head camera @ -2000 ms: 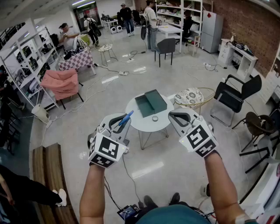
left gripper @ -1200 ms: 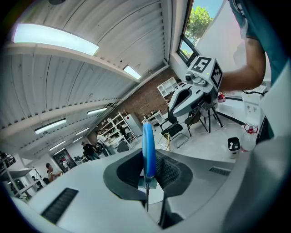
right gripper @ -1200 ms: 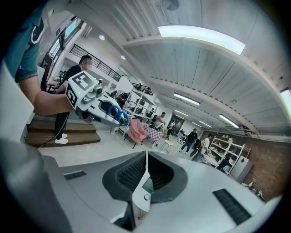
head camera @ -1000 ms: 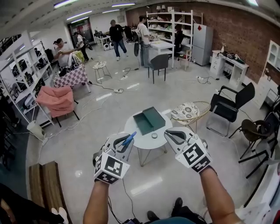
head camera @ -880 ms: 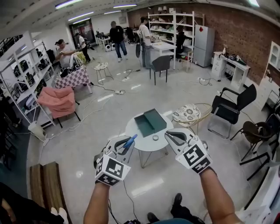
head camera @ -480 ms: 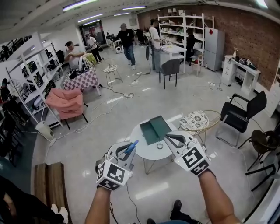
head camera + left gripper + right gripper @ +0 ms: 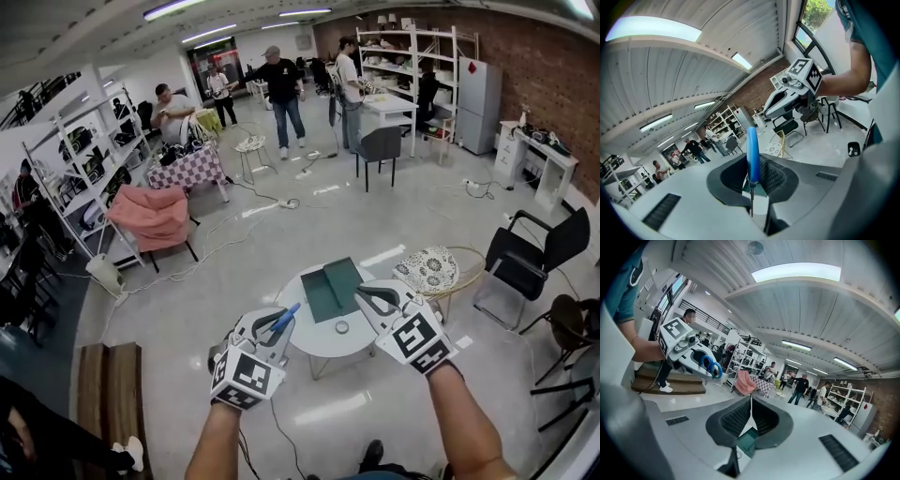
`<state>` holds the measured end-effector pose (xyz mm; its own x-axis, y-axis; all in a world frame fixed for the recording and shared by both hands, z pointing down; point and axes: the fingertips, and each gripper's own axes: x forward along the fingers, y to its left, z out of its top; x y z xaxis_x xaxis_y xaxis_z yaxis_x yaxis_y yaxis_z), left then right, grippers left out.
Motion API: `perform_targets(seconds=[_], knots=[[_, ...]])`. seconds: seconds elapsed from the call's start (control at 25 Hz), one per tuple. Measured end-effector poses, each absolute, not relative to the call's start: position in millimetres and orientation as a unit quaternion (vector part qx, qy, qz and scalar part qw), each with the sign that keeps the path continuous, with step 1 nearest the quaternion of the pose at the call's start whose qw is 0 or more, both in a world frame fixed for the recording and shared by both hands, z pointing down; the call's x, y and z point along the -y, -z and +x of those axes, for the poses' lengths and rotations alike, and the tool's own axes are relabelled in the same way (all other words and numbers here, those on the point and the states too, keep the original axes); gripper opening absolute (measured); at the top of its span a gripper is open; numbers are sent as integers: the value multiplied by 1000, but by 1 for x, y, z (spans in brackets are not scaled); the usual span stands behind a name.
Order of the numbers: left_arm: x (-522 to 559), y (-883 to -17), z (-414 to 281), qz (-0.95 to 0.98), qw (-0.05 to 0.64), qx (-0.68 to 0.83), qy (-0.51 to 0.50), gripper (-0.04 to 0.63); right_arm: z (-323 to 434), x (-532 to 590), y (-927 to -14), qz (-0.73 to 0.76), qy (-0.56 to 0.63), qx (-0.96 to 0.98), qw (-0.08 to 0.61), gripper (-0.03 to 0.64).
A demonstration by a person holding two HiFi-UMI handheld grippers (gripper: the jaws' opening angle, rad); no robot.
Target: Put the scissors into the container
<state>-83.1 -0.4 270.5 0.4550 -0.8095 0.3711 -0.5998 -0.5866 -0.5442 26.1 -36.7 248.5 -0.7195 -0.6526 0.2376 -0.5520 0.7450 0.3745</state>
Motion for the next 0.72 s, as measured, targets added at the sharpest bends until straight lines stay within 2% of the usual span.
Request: perform_targets(seconds=[0.72], knots=[[130, -283, 52, -814, 164, -445, 335, 60, 161, 167, -268, 299, 127, 933, 153, 39]])
